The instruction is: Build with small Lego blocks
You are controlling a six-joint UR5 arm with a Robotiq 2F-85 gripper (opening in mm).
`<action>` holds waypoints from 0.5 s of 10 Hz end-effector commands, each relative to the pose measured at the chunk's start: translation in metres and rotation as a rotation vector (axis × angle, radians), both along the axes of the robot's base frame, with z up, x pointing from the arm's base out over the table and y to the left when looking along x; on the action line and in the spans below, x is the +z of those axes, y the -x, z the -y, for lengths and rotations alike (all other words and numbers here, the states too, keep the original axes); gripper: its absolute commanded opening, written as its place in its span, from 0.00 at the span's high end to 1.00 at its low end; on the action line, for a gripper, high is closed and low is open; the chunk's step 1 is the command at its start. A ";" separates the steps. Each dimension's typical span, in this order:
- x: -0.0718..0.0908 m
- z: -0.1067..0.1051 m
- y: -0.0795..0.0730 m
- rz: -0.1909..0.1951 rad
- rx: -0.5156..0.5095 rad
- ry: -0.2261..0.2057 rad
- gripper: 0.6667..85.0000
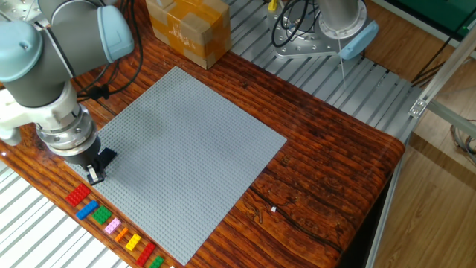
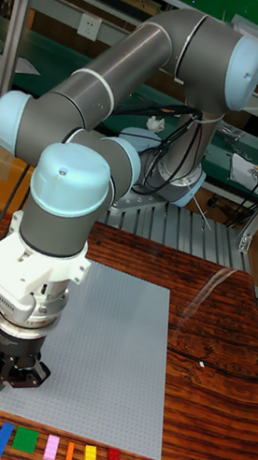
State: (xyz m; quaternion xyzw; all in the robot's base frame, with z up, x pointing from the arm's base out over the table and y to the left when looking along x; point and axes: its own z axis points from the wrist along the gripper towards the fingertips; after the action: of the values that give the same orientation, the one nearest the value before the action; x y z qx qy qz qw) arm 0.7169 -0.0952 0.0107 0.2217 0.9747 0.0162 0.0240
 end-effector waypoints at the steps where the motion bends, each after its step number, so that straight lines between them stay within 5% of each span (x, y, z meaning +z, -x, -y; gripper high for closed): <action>1: -0.005 -0.003 -0.003 0.026 0.000 -0.016 1.00; 5: -0.007 0.002 -0.001 0.031 0.025 -0.018 1.00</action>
State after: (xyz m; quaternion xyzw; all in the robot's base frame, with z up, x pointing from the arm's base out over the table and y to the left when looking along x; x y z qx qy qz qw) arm 0.7174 -0.0965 0.0040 0.2116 0.9765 0.0218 0.0342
